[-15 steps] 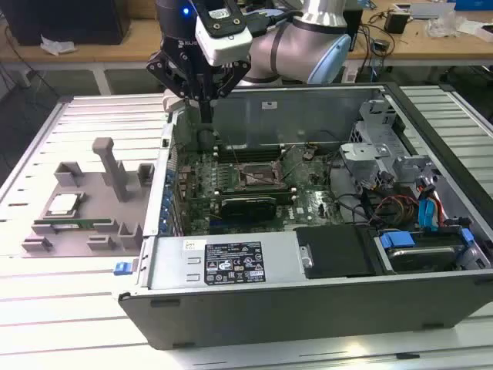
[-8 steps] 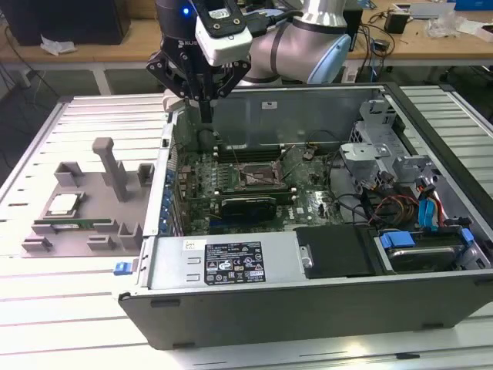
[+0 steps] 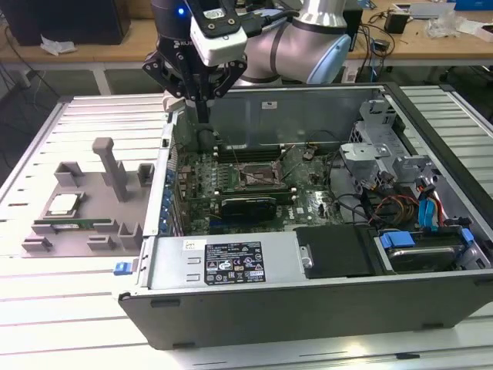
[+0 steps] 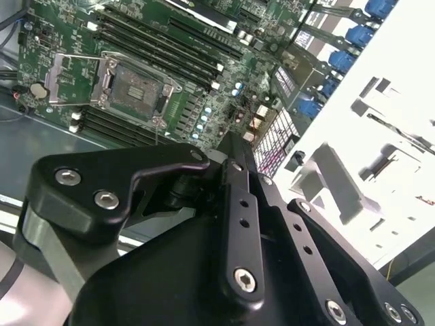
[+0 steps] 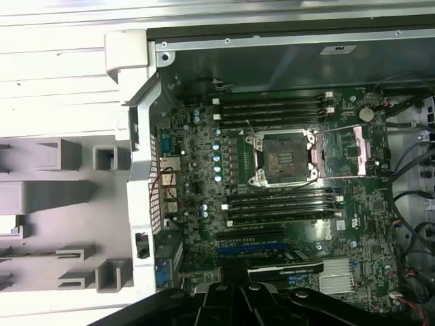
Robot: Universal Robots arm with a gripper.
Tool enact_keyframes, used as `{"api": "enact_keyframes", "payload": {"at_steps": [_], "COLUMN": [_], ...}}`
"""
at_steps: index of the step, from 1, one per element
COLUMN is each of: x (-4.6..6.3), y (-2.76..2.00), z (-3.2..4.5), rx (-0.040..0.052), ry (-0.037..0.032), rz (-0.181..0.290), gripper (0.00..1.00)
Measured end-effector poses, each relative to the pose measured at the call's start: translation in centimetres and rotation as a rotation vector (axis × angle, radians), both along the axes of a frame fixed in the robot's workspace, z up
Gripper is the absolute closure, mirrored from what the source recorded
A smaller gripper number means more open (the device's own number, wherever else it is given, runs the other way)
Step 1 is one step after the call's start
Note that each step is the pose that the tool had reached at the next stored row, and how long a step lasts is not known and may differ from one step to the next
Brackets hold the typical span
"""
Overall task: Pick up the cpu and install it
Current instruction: 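Reach for the cpu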
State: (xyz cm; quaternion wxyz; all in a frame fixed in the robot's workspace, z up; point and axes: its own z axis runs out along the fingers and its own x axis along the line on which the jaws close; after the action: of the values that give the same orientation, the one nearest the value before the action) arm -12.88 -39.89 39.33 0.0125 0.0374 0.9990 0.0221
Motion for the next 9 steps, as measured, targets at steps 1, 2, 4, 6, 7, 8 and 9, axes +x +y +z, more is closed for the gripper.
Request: {"api": "enact_keyframes", "payload": {"at_steps": [1,2,4,6,7,8,9], "x": [-0.2,-0.4,-0.9,-1.2,-1.4,-1.7,-1.9], "y": [0.00,0.00,0.00,0.00,0.00,0.00,0.00], "z": [0.00,0.00,-0.01,-0.01,0.00,-0.01,0.00], "rx": [0.0001,0.0001,0.0001,0.0001,0.0001,0.0001,0.0001], "ry": [-0.0001,-0.0001,-0.0002,-0.0003,-0.0003,-0.0005,-0.0005], "rz": [0.000,0.000,0.000,0.000,0.000,0.000,0.000], "gripper": [0.89,0.89,0.89,0.89,0.89,0.89,0.89]}}
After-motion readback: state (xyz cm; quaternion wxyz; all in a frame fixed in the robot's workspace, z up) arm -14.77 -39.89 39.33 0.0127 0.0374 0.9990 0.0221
